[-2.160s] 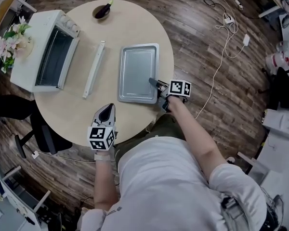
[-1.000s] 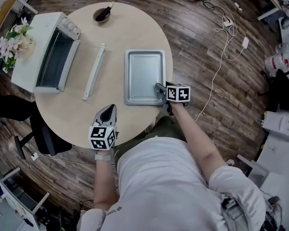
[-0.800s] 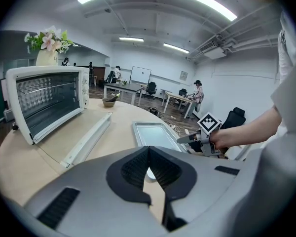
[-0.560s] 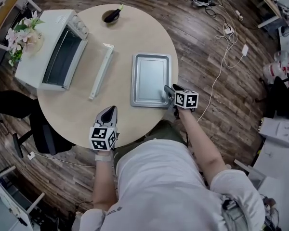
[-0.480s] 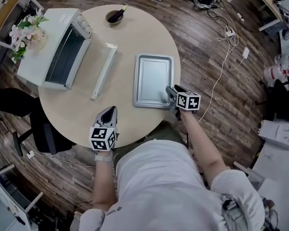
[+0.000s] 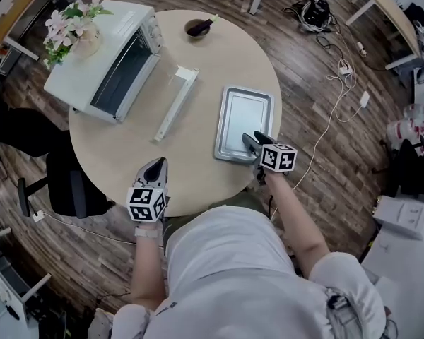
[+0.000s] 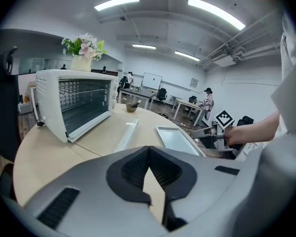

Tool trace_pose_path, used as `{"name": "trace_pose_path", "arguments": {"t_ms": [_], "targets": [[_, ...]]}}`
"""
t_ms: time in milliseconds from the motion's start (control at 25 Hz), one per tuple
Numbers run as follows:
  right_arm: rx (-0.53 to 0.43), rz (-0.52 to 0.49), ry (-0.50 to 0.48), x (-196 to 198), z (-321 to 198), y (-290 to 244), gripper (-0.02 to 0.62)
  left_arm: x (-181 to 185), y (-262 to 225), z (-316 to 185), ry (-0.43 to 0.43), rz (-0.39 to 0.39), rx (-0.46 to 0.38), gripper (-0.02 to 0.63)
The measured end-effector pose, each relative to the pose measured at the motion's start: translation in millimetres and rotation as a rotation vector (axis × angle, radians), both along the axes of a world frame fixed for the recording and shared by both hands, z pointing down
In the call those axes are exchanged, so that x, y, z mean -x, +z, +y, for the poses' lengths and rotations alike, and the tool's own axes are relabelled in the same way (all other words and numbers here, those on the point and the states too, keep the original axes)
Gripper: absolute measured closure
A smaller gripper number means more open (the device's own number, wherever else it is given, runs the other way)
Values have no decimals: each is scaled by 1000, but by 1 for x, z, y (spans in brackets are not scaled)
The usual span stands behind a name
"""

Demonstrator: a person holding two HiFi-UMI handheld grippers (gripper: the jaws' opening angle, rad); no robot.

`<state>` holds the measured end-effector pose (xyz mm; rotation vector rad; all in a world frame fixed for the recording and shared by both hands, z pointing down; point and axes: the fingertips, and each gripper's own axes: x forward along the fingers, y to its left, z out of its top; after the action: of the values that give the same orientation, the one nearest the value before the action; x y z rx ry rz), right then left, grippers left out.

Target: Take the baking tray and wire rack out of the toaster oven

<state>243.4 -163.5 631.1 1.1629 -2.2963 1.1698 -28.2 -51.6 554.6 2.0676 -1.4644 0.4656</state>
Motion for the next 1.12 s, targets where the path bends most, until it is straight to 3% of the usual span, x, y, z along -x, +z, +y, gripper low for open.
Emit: {"name": "trace_pose_path", "arguments": {"t_ms": [600,1120], "targets": [[-84,-146,-180,176,9,-49,385,98,-11,41,-122,25,-10,609],[-158,-308,-210,307,-26,-82,384,161,-12,56,-152,24,-3,609]]}}
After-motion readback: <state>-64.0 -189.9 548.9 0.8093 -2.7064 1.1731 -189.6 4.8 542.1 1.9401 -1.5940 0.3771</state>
